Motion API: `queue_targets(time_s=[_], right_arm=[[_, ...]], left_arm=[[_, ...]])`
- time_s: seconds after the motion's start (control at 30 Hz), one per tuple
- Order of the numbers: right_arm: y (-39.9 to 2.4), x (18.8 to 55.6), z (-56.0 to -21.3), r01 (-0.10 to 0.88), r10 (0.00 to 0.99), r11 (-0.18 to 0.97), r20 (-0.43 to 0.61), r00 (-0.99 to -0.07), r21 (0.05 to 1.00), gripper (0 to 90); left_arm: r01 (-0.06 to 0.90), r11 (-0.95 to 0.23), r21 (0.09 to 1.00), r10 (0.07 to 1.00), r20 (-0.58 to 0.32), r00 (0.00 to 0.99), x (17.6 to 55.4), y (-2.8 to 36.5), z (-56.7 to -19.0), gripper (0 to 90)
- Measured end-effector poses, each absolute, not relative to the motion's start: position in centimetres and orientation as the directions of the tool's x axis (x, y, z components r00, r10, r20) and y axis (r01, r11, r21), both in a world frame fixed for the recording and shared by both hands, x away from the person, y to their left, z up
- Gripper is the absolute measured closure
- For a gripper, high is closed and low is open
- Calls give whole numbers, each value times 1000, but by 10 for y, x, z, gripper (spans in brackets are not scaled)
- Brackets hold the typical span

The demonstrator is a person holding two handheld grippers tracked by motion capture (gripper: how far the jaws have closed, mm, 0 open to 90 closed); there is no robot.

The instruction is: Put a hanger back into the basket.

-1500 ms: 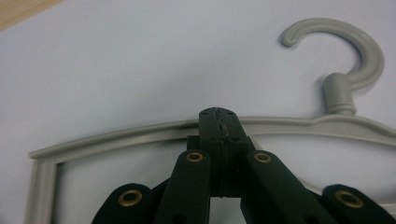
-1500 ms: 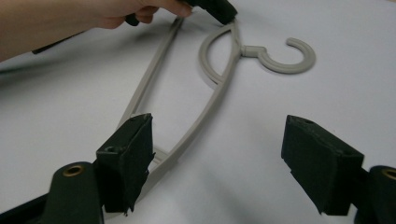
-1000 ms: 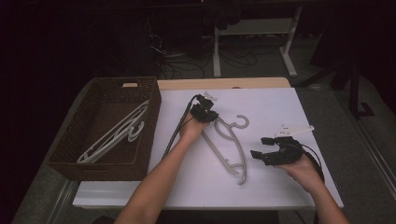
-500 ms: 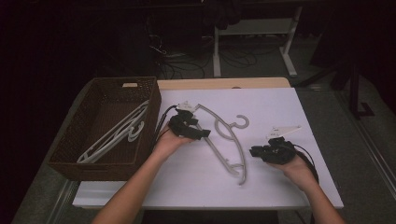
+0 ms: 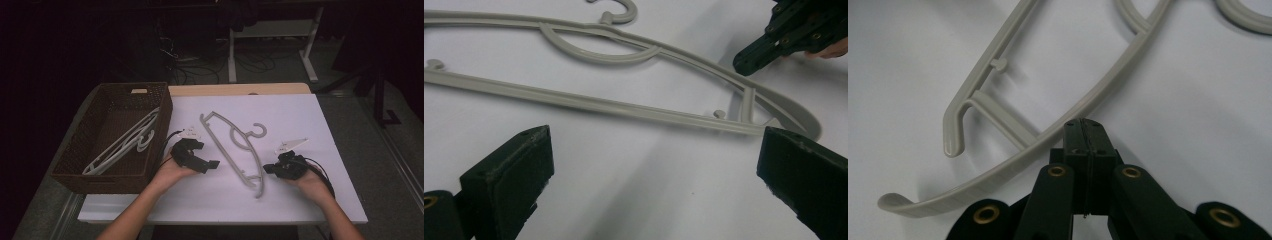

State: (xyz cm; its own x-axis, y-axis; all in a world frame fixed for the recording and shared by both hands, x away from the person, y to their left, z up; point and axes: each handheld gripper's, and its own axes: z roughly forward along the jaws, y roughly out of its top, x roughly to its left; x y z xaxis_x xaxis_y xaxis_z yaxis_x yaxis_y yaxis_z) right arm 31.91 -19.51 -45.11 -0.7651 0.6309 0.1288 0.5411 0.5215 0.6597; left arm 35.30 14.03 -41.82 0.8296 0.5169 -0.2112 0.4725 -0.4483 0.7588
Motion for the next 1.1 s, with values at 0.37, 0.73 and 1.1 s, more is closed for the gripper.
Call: queue_targets(time_s=[0.37,0.73,1.1], right_arm=[[-173,309,-451,501,551,563,152,-820,658,888],[-116,301,-451,415,417,614,170,-893,672,887],[-81,301,-451,349,344,651,148,-927,674,888]], left_arm=[[458,-474,752,517,-184,836,354,137,-419,16],[474,-444,760,554,-183,812,358,147,-414,16],[478,-445,757,563,-179,807,359,149,-414,17]])
